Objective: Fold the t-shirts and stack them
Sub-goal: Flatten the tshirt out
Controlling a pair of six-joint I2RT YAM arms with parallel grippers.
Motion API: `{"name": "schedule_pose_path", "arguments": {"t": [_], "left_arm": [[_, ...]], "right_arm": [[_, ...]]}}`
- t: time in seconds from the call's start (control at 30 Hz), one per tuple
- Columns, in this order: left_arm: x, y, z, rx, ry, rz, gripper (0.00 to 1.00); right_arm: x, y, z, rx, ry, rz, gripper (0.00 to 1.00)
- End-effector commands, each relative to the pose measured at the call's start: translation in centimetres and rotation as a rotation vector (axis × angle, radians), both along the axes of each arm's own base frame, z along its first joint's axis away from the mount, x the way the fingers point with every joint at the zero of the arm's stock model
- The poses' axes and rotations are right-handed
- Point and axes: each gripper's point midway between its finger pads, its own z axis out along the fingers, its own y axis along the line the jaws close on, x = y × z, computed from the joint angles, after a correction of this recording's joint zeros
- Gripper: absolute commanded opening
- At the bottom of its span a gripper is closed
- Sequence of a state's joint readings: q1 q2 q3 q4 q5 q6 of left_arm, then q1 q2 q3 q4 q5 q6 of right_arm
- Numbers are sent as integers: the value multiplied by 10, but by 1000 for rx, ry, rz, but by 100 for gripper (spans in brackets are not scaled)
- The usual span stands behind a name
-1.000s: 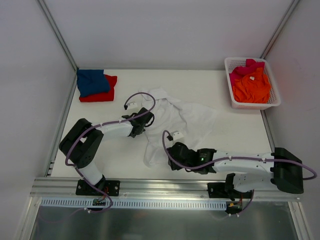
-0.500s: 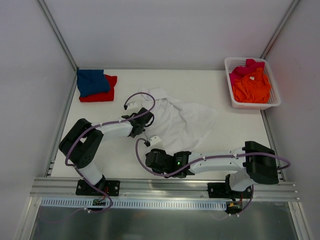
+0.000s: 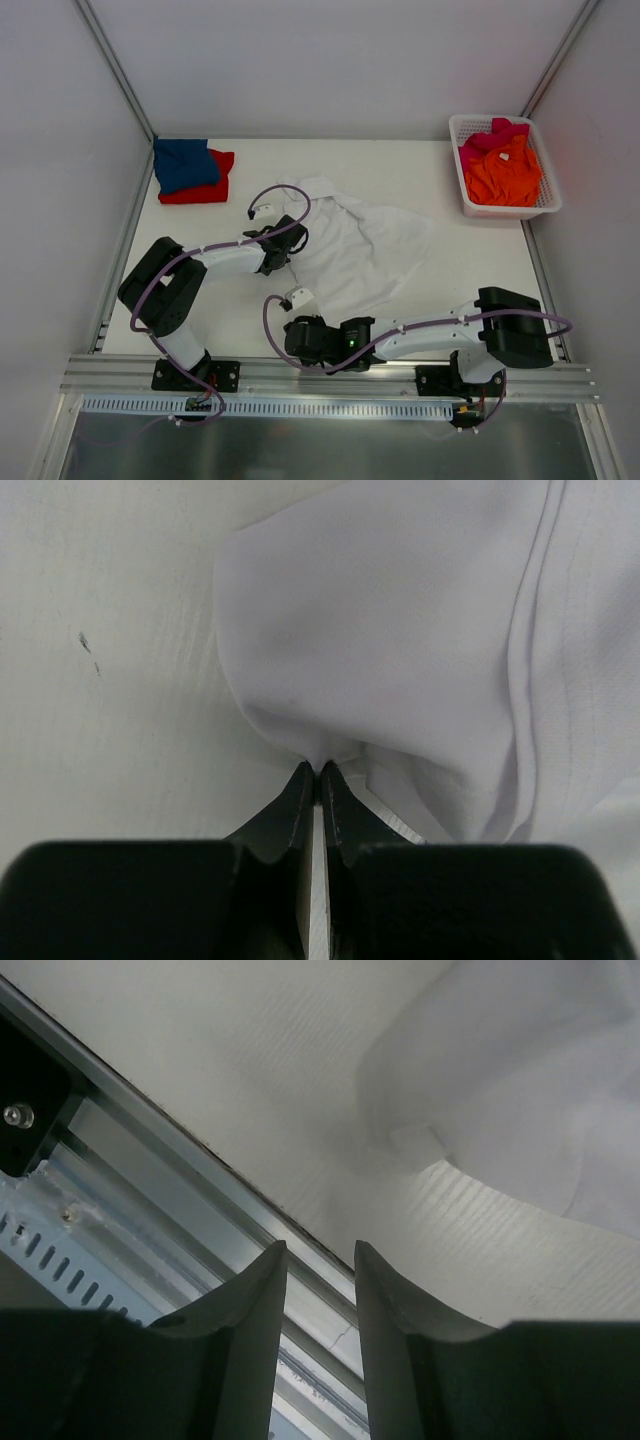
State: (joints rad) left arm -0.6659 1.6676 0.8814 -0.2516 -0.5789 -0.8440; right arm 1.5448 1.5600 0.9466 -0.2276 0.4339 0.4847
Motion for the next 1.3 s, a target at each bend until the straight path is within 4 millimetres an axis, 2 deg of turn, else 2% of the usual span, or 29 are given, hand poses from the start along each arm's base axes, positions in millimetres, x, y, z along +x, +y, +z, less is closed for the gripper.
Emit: {"name": "schedule_pose_path", "arguments": {"t": [0.0,0.1,0.47,0.57,0.73,0.93,1.13,1.27], "left_arm": [[-16,15,-9,51,74,-14,0],[-17,15,-7,49,69,-15,0],[-18,16,-2,37,57,-15,0],[-18,17,-1,40,54,-15,0],[-18,17,0,42,53,-17,0],[-17,16,-1,44,55,-20,0],[-17,17,-2,46,59,-17,0],[-16,18,-1,44,57,-18,0]], "right_arm": [[-12,21,8,58,15,-1,37],[-16,27,13,80,18,17,37],[0,14,11,74,-23,10,40],[3,18,12,126,5,5,40],[6,16,0,181,71,4,40],[-1,25,-5,262,135,55,40],[-6,35,-1,314,148,104,41],[-1,25,-2,276,121,87,41]]}}
